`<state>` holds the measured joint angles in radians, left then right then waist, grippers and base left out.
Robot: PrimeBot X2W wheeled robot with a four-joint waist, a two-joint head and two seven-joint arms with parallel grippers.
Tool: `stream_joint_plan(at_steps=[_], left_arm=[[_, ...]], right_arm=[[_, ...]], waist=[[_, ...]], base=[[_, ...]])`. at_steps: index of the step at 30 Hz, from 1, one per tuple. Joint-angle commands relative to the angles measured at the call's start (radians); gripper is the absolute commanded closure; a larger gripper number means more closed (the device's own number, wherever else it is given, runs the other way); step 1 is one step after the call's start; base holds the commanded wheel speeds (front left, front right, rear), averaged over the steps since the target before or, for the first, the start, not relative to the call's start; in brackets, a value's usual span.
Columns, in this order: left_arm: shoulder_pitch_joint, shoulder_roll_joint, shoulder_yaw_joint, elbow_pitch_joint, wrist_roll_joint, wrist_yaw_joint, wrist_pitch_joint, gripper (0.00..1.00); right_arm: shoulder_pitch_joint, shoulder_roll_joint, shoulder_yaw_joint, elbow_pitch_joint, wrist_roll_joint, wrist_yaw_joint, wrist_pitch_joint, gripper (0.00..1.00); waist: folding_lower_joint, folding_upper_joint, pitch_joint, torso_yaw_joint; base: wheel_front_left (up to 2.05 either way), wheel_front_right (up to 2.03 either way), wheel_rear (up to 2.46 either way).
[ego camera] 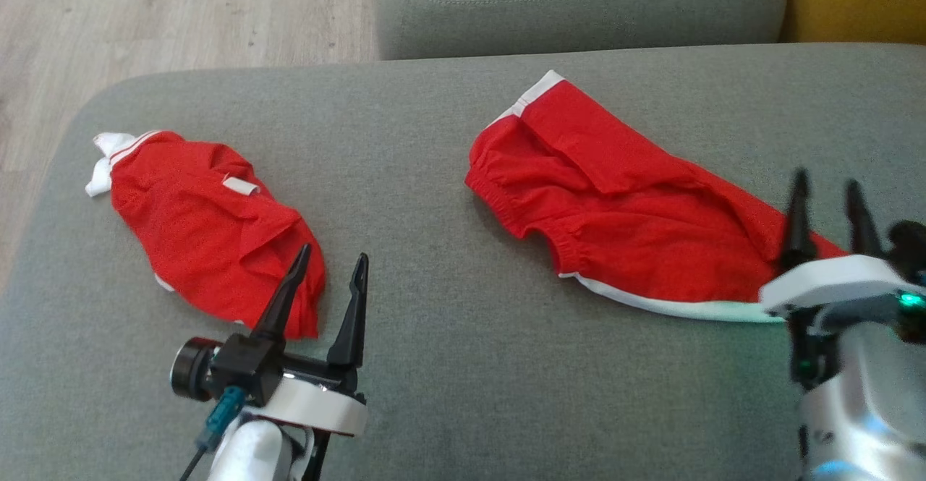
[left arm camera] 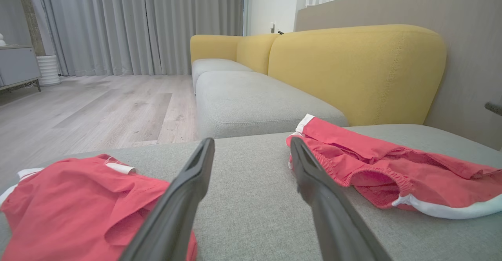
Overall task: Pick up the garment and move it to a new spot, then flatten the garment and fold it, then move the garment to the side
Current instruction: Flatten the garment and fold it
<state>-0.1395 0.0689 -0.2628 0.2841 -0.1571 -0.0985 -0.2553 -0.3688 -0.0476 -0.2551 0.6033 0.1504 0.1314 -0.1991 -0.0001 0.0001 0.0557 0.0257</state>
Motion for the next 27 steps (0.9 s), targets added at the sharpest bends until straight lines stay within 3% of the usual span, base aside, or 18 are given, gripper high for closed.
stream_joint_plan(at_steps=[1, 6, 13, 22, 27], left_arm=[[-0.044, -0.002, 0.029, -0.028, 0.007, -0.004, -0.006, 0.00], [-0.043, -0.005, 0.029, -0.029, 0.006, -0.007, -0.006, 0.00], [-0.061, -0.009, 0.023, -0.025, 0.008, -0.010, -0.006, 0.00], [-0.081, -0.015, 0.008, -0.012, -0.005, -0.015, -0.006, 0.00], [-0.095, -0.017, -0.003, -0.008, -0.015, -0.016, -0.006, 0.00]], right_arm=[[0.008, -0.003, 0.074, -0.063, 0.018, -0.001, -0.017, 0.00], [0.109, -0.003, 0.264, -0.215, 0.075, -0.001, -0.037, 0.00], [0.166, -0.003, 0.405, -0.291, 0.066, -0.001, -0.007, 0.00], [0.112, -0.003, 0.508, -0.213, -0.097, -0.001, 0.177, 0.00], [0.078, -0.003, 0.468, -0.149, -0.186, -0.001, 0.205, 0.00]], waist=[[0.0001, -0.0001, -0.001, 0.005], [0.0001, -0.0001, 0.006, 0.021], [0.0001, -0.0001, 0.025, 0.067], [0.0001, -0.0001, 0.065, 0.124], [0.0001, -0.0001, 0.083, 0.148]], base=[[0.00, 0.00, 0.00], [0.00, 0.00, 0.00], [0.00, 0.00, 0.00], [0.00, 0.00, 0.00], [0.00, 0.00, 0.00]])
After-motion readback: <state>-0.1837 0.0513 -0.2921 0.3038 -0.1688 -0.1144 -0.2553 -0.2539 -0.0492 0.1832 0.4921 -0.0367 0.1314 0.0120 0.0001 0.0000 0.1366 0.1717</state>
